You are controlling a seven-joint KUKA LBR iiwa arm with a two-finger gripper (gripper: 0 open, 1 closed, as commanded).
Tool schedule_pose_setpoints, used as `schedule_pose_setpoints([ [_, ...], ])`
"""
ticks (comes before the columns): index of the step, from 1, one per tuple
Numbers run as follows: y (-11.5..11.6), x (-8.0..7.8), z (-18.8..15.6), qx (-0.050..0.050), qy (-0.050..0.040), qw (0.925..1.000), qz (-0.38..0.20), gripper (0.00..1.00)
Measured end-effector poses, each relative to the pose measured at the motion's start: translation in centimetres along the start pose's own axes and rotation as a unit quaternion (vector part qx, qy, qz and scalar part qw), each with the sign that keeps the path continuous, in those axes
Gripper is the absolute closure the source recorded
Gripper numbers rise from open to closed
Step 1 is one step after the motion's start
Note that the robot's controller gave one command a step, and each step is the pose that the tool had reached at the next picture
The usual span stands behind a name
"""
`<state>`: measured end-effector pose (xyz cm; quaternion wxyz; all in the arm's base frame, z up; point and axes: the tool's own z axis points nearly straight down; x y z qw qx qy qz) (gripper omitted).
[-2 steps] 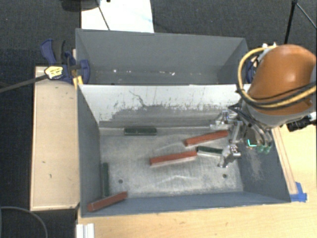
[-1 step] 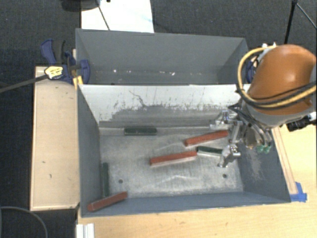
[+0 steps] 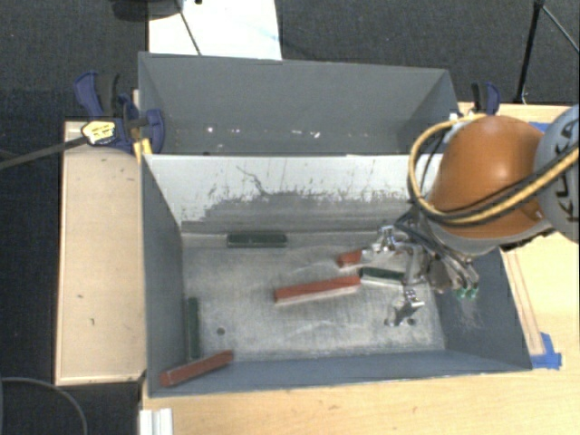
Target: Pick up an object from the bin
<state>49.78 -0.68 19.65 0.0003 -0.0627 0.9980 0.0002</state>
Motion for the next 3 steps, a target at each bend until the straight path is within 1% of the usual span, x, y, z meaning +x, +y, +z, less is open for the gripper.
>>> schedule_pose_setpoints([
  [1,-0.9,-1.6,5.0,0.0,-0.0045,0.9998,0.017,0.0],
  [2,-2.9,-3.1,9.1,0.0,-0.0008,0.9999,0.014,0.0],
  [3,0.0,-6.9,12.0,0.001,-0.0078,0.9986,-0.053,1.0],
])
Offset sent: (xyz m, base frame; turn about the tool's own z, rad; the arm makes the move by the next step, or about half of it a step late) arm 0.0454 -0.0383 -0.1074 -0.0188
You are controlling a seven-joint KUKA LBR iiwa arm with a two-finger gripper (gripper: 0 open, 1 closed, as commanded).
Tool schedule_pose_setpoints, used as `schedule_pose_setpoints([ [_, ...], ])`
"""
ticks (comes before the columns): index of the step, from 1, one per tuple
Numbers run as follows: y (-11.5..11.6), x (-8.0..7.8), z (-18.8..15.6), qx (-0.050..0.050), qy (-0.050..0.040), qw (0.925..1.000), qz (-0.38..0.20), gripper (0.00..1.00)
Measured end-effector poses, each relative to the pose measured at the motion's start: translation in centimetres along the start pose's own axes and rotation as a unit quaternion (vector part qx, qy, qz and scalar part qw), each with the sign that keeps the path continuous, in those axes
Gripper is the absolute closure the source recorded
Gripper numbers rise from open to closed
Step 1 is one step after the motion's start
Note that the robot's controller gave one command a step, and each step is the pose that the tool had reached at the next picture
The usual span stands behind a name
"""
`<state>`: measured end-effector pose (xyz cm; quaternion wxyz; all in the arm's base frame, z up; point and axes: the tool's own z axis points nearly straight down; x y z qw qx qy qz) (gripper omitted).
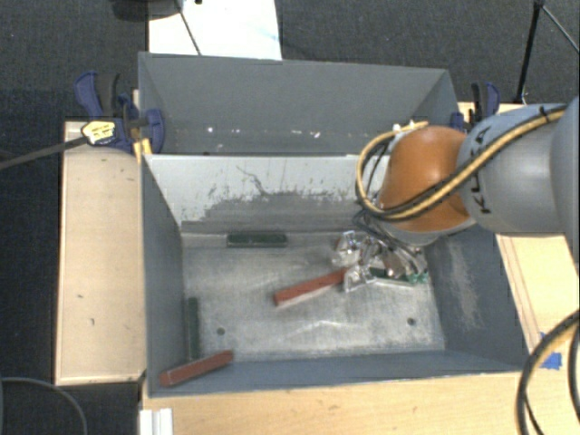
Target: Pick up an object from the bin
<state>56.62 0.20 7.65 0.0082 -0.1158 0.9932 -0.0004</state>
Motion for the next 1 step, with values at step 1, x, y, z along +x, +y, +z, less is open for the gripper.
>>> schedule_pose_setpoints([
  [1,0.0,0.0,0.0,0.0,0.0,1.0,0.0,1.0],
])
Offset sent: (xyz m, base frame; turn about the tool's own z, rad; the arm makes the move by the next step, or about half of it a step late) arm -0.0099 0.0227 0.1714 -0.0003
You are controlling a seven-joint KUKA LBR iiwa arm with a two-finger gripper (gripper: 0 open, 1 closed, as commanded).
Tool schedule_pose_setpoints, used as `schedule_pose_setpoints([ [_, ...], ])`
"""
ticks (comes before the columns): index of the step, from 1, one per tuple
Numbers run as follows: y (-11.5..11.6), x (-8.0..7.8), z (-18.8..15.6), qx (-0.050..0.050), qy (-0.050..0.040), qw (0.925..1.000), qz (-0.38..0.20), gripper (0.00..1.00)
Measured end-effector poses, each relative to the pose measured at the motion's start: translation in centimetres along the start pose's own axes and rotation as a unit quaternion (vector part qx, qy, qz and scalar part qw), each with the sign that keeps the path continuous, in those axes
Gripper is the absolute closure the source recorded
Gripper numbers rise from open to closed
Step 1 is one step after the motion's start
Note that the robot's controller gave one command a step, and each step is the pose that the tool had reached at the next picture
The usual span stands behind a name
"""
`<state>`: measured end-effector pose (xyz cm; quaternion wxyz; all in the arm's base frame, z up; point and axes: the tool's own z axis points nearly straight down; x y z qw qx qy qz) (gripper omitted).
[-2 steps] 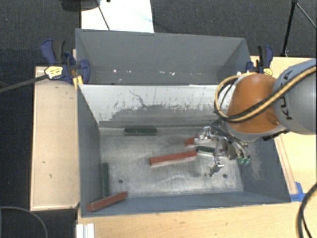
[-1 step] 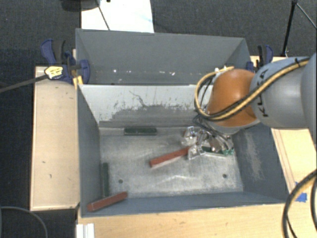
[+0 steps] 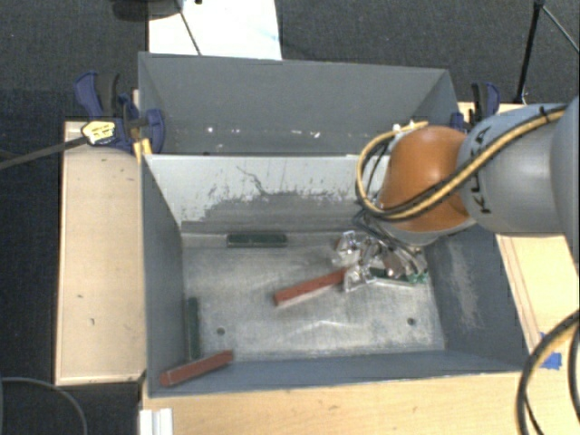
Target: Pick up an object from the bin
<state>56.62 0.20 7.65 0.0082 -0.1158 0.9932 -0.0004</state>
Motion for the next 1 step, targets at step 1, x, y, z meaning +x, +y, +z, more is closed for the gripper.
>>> schedule_pose_setpoints([
  [1,2.37,-0.05,-17.53,-0.001,0.0036,1.0,-0.003,1.0],
])
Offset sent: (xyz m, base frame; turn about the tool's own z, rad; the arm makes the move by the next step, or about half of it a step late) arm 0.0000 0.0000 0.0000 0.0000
